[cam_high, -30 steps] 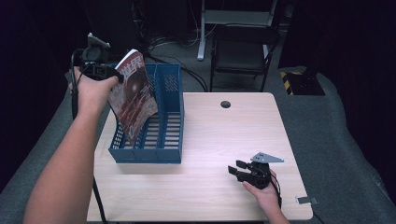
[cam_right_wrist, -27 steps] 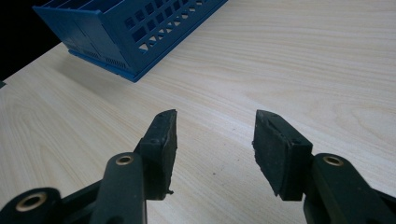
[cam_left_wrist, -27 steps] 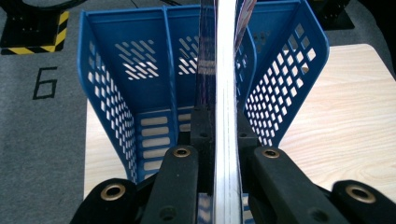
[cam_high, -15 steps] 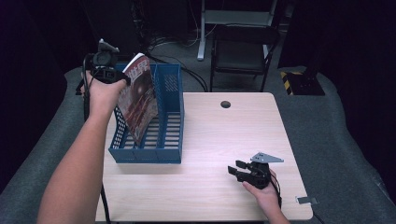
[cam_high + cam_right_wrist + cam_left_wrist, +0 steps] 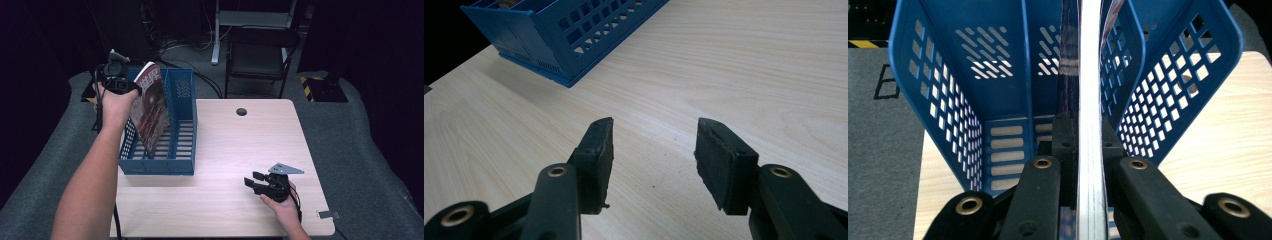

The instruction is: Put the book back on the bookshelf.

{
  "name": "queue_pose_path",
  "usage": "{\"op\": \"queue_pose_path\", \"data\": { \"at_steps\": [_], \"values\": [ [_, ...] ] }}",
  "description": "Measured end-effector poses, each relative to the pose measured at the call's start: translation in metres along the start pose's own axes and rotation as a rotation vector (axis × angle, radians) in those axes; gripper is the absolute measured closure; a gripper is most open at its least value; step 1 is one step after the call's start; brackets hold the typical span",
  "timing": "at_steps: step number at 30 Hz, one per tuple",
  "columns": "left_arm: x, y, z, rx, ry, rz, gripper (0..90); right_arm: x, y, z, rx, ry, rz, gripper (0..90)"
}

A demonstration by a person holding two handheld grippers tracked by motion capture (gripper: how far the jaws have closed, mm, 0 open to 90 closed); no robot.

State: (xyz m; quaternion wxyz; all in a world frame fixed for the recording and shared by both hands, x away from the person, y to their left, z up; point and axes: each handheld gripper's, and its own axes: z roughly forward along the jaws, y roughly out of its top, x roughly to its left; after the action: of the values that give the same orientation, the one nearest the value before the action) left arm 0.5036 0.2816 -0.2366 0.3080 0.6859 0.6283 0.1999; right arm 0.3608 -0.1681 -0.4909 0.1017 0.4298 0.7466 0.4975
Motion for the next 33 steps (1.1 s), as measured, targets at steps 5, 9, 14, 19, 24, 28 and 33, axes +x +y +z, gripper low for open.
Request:
{"op": "queue_pose_path", "data": {
  "at_steps": [5,9,14,19,24,28,33],
  "values": [
    [0.000,-0.003,0.010,0.000,0.005,0.003,84.2,0.000,0.000,0.000,0.000,0.001,-0.001,49.2],
    [0.000,-0.007,0.017,0.007,0.007,0.000,84.2,0.000,0.000,-0.001,0.001,0.004,-0.002,49.2],
    [0.001,-0.011,0.023,0.009,0.015,-0.002,84.2,-0.001,0.000,-0.001,0.000,0.004,0.002,49.1],
    [0.002,-0.016,0.030,0.006,0.020,-0.002,84.1,0.000,0.000,0.000,0.001,0.006,-0.001,49.1],
    [0.001,-0.021,0.037,0.005,0.025,0.005,84.1,0.000,0.000,0.000,0.000,0.005,-0.001,49.2],
    [0.000,-0.024,0.043,0.005,0.025,0.001,84.1,0.000,0.000,0.000,0.002,0.007,-0.001,49.2],
    [-0.003,-0.028,0.049,0.002,0.026,0.017,84.1,0.000,0.000,0.000,0.001,0.007,-0.002,49.2]
  ]
}}
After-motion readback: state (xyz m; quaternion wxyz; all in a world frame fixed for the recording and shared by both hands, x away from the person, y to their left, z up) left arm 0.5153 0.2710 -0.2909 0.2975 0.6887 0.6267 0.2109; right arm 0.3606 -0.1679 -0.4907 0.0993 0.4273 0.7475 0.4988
